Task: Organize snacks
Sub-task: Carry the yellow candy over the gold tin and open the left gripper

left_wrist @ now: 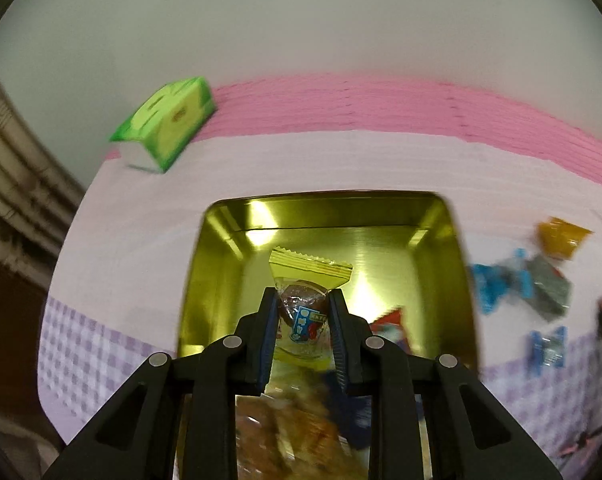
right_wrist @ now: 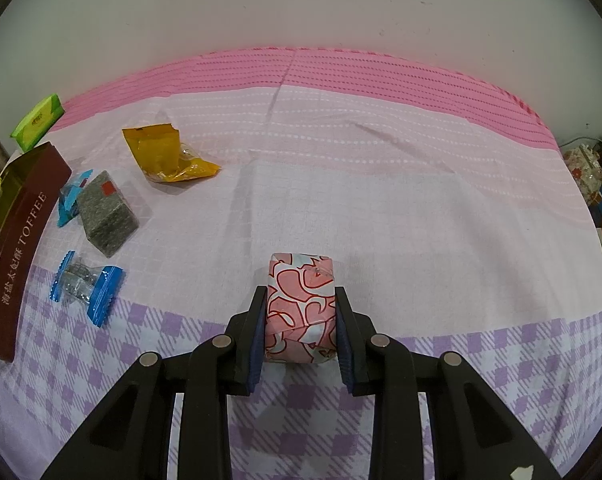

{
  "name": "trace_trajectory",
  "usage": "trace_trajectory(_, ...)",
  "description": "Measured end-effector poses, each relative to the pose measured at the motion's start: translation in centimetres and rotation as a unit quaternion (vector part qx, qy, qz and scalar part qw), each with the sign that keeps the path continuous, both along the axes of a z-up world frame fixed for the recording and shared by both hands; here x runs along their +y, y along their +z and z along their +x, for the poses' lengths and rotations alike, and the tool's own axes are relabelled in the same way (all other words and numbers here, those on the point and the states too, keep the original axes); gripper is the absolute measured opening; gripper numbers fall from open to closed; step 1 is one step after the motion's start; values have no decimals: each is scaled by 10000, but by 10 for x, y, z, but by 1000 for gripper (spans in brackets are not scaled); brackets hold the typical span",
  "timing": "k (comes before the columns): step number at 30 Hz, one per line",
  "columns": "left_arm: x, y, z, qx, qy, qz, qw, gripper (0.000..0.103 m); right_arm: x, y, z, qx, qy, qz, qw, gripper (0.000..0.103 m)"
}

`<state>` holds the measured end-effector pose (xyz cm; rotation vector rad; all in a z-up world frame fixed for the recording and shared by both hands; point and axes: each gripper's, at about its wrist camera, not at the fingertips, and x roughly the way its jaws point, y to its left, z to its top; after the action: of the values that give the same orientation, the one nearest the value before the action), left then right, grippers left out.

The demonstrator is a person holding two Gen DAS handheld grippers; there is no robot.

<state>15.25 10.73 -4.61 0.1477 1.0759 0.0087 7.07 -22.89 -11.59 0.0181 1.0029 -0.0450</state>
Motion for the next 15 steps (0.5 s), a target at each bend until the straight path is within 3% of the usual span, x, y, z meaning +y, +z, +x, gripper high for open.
trace_trajectory(15,13,-32,17,369,29,134,9992,26,3,1,0,67,-132,-63,9999,28)
